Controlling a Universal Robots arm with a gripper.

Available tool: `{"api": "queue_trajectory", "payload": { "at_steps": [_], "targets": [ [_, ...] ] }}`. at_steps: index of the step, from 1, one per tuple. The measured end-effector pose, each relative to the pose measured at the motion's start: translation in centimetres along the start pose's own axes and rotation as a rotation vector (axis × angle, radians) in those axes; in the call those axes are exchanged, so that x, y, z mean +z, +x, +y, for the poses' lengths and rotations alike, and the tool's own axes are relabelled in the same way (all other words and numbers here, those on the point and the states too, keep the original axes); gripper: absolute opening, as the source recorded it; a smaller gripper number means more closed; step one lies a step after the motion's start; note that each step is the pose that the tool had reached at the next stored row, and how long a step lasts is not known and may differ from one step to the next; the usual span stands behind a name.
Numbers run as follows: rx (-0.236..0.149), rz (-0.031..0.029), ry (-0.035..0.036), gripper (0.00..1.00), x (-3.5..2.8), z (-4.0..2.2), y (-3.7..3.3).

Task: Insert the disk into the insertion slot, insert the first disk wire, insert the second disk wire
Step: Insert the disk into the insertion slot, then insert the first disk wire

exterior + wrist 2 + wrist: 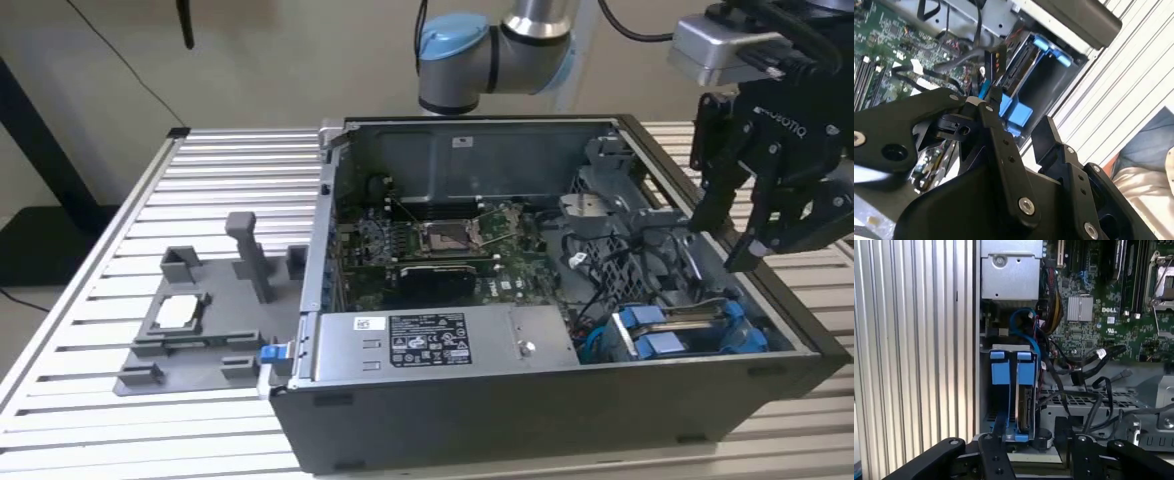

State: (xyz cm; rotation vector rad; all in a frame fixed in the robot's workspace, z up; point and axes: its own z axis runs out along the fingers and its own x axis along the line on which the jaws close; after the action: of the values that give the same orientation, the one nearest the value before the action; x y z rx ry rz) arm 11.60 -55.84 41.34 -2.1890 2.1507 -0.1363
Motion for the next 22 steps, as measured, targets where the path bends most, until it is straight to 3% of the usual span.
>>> {"api": "queue_trajectory", "payload": {
  "at_steps": [3, 5, 8, 10, 13, 16, 22],
  "targets": [
    [-0.004, 0.0014, 0.0395, 0.53, 0.04, -0.01, -0.85],
    [-0.008, 0.0057, 0.0571, 0.53, 0.13, -0.01, -1.41],
    [-0.011, 0.0089, 0.0592, 0.53, 0.30, -0.01, -1.77],
    [-0.014, 0.0223, 0.0589, 0.53, 0.38, 0.01, -1.86],
    [-0.018, 0.0369, 0.0592, 0.53, 0.54, 0.02, -2.03],
    [-0.020, 0.0548, 0.0612, 0.53, 0.80, 0.05, -2.62],
    [-0.021, 0.0619, 0.0683, 0.53, 1.07, 0.01, -3.48]
  ]
}}
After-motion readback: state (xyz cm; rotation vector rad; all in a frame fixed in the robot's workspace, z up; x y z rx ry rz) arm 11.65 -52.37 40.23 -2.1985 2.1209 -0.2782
